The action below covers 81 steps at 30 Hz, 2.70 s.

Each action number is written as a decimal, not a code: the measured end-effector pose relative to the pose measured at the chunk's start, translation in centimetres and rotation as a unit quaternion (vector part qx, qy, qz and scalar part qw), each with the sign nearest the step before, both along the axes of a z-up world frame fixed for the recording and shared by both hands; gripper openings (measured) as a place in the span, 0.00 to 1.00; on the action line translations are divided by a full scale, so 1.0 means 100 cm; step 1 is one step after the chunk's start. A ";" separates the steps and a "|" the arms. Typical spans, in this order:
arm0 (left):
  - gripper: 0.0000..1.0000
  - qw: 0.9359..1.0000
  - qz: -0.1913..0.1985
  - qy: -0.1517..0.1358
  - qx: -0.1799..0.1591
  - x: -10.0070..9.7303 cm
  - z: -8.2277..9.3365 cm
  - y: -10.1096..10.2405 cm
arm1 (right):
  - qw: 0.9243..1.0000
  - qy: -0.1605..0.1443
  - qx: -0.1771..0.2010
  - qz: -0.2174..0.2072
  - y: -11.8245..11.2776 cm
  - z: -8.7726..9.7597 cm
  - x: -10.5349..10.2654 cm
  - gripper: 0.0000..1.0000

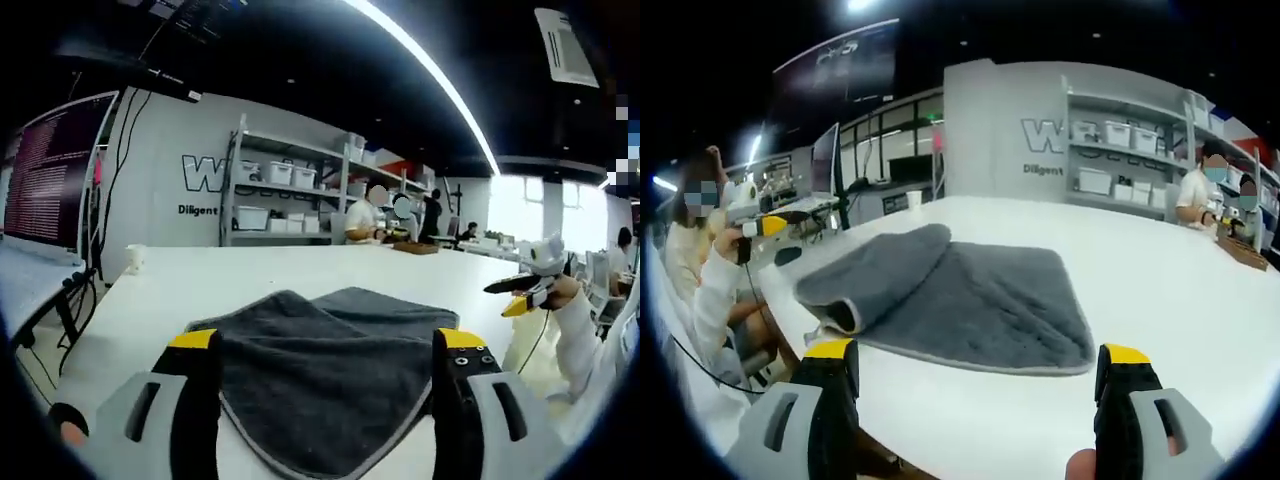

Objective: Open the folded towel by lifting each exposed corner and separating the folded layers until the towel lies flat within the target outline without major curled edges

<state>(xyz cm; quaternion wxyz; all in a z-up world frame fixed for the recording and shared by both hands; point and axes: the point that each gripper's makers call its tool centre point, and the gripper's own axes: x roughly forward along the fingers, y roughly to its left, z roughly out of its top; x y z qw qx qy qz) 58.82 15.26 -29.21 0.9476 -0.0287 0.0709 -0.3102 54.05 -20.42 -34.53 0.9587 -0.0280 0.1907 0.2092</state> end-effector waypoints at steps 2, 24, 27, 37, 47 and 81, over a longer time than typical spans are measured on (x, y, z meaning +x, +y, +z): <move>0.91 1.000 -0.010 0.009 0.000 -0.003 -0.004 0.000 | 1.000 0.003 0.000 -0.002 -0.001 -0.004 0.004 0.98; 0.99 0.999 -0.030 0.012 0.011 -0.018 -0.006 -0.002 | 0.995 -0.003 -0.075 0.061 -0.013 -0.004 0.075 0.97; 0.99 0.999 -0.031 0.009 0.014 -0.019 -0.005 -0.002 | 0.994 -0.019 -0.077 0.079 -0.015 0.000 0.089 0.97; 0.99 0.999 -0.033 0.017 0.031 -0.019 -0.013 -0.001 | 0.989 -0.007 -0.090 0.117 -0.022 -0.005 0.145 0.92; 0.99 0.999 -0.031 0.020 0.033 -0.016 -0.017 0.002 | 0.991 -0.028 -0.072 0.109 -0.018 0.010 0.213 0.89; 0.99 0.998 -0.038 0.044 0.037 -0.006 -0.040 0.009 | 0.999 0.019 -0.022 -0.033 -0.026 -0.061 0.365 0.53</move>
